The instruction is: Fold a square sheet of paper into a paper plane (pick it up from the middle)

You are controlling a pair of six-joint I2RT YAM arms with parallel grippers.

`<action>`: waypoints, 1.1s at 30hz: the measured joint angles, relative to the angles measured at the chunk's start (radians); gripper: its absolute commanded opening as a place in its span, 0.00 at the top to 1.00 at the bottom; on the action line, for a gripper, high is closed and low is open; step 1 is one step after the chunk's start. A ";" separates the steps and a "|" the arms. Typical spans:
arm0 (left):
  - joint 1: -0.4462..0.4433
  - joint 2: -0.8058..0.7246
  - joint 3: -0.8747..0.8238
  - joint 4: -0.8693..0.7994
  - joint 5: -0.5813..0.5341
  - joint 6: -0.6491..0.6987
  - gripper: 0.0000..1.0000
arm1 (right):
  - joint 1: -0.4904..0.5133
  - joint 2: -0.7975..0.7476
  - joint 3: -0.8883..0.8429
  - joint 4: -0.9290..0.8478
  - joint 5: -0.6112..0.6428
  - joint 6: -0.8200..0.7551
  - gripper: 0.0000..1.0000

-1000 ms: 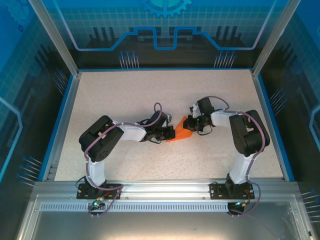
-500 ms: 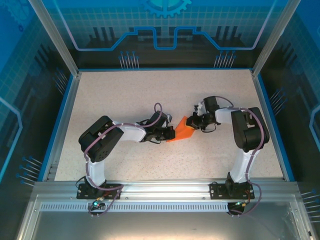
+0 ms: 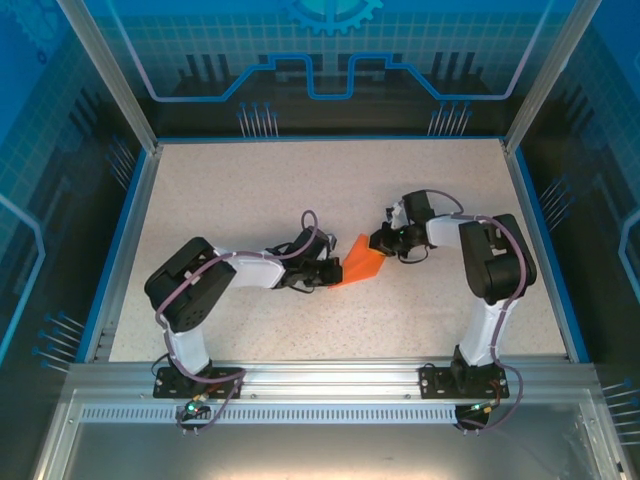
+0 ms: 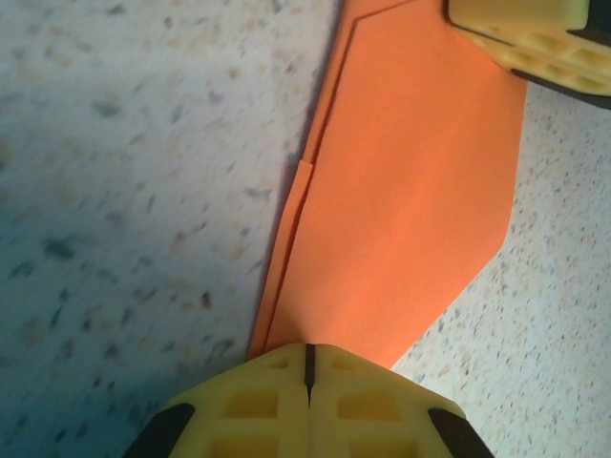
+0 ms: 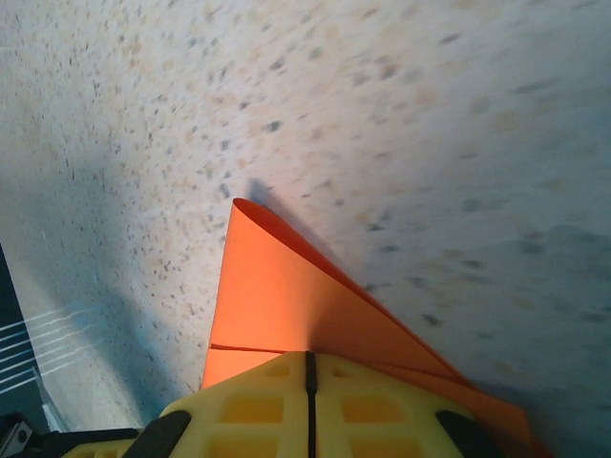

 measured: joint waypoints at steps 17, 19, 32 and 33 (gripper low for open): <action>0.000 -0.049 -0.039 -0.055 -0.006 0.018 1.00 | -0.014 0.019 0.007 0.049 -0.009 0.029 0.92; 0.000 -0.049 -0.039 -0.055 -0.006 0.018 1.00 | -0.029 0.023 0.016 0.050 -0.002 0.037 0.92; 0.000 -0.052 -0.038 -0.060 -0.006 0.018 1.00 | 0.009 -0.255 -0.106 0.063 0.124 0.042 0.91; 0.000 -0.052 -0.038 -0.060 -0.006 0.018 1.00 | 0.027 -0.274 -0.116 0.057 0.127 0.042 0.91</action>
